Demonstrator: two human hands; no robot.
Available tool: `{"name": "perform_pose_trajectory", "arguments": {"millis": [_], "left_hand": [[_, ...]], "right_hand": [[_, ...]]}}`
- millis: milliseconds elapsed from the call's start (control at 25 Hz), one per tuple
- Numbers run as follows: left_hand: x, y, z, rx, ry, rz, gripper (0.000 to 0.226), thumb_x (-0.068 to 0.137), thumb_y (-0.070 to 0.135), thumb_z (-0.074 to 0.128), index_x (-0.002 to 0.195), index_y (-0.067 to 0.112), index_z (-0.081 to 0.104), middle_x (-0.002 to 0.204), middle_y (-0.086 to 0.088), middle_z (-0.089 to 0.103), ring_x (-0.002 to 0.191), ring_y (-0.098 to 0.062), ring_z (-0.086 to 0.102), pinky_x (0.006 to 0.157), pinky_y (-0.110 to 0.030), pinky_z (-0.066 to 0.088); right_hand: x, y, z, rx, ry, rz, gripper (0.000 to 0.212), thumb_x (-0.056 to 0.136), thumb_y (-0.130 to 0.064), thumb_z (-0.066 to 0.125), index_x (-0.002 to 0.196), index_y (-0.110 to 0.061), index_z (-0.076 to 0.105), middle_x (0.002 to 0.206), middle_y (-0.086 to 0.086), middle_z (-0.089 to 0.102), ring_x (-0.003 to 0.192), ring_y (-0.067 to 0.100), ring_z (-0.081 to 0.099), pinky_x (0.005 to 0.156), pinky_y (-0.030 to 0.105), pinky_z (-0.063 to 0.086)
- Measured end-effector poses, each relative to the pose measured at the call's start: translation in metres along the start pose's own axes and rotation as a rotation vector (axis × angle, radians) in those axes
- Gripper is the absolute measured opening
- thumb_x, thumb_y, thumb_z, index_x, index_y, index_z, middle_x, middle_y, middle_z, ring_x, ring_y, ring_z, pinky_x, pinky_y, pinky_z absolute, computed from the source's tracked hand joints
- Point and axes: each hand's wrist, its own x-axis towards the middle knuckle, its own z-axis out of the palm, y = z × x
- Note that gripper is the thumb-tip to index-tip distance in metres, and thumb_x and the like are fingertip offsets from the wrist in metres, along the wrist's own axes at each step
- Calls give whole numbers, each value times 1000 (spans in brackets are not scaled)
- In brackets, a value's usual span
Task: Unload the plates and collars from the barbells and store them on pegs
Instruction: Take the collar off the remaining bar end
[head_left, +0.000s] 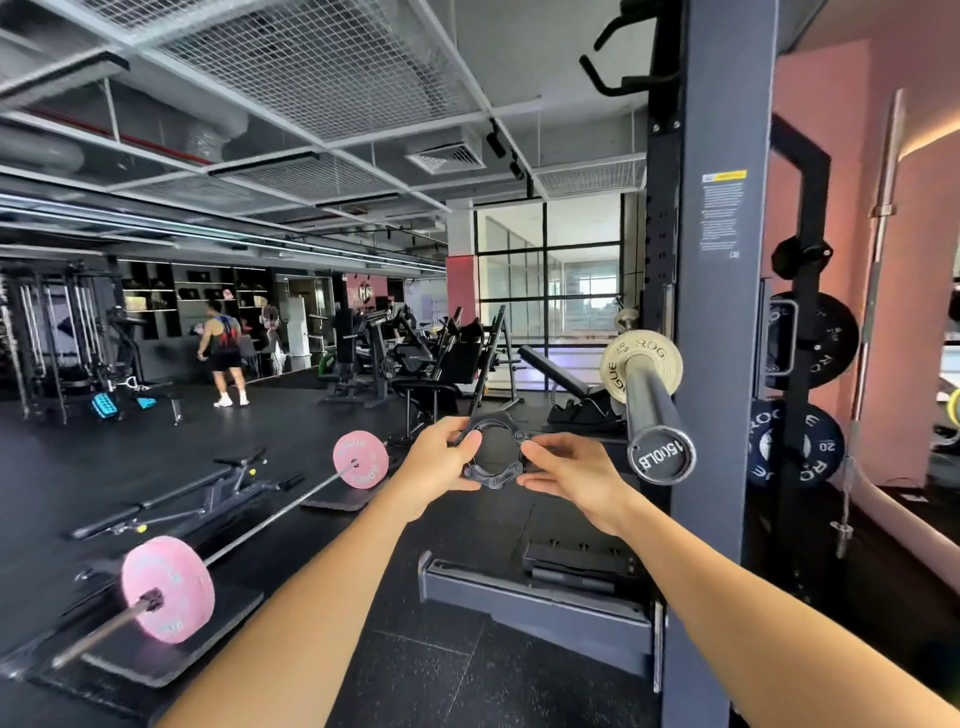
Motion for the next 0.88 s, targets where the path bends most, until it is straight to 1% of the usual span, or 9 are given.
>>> {"name": "perform_pose_trajectory", "arguments": {"millis": [120,240,360,480,560,720,840,880], "left_hand": [[-14,9,-3,-8,-18,-8,25,100,19,52,125,15,55,122,-10,59,102,-21,65,78,-41,60],[-29,15,-12,-8,-32,-8,38,99,18,54,136,11,50,122,-9,57,102,-22,63,81,-46,59],[-47,22,-14,-25,-73,14,33,99,16,53,132,14,52,118,-8,56,102,-21,63,81,-48,59],[-60,31,-12,-50,-121,27,33,99,15,53,132,15,52,125,-11,53,111,-27,59,81,-49,59],[-67,36,-10,-52,-127,28,36,98,16,55,134,16,52,128,-12,52,113,-29,58,79,-48,59],[-84,50,-4,-79,-155,28,40,97,18,57,136,18,51,134,-13,47,119,-30,55,76,-48,60],[-95,62,6,-85,-187,55,36,98,15,56,133,19,52,132,-11,49,117,-29,56,76,-47,60],[-96,67,9,-89,-196,63,36,98,15,56,133,19,52,131,-11,49,116,-29,56,76,-47,61]], "right_hand": [[-18,-7,4,-13,1,-13,39,90,-22,67,121,0,58,111,17,66,89,27,72,83,30,59],[-34,-12,13,-13,-3,-20,40,90,-22,66,123,0,57,113,19,67,90,28,72,82,31,59],[-56,-18,16,-13,8,-23,40,91,-21,65,123,0,56,112,20,67,90,29,71,83,31,59],[-80,-27,15,-24,46,-39,40,91,-20,65,123,2,56,111,20,67,88,30,70,88,38,57],[-93,-33,14,-34,67,-52,39,91,-20,65,122,2,57,112,22,67,88,30,69,91,41,56],[-126,-48,15,-46,116,-63,29,91,-20,65,114,-3,59,111,19,66,88,31,69,87,36,58],[-143,-58,9,-68,157,-78,35,92,-20,64,119,1,58,109,19,67,88,32,69,83,33,59],[-149,-63,7,-75,173,-81,35,92,-20,63,118,2,58,107,18,67,86,32,68,81,32,59]]}}
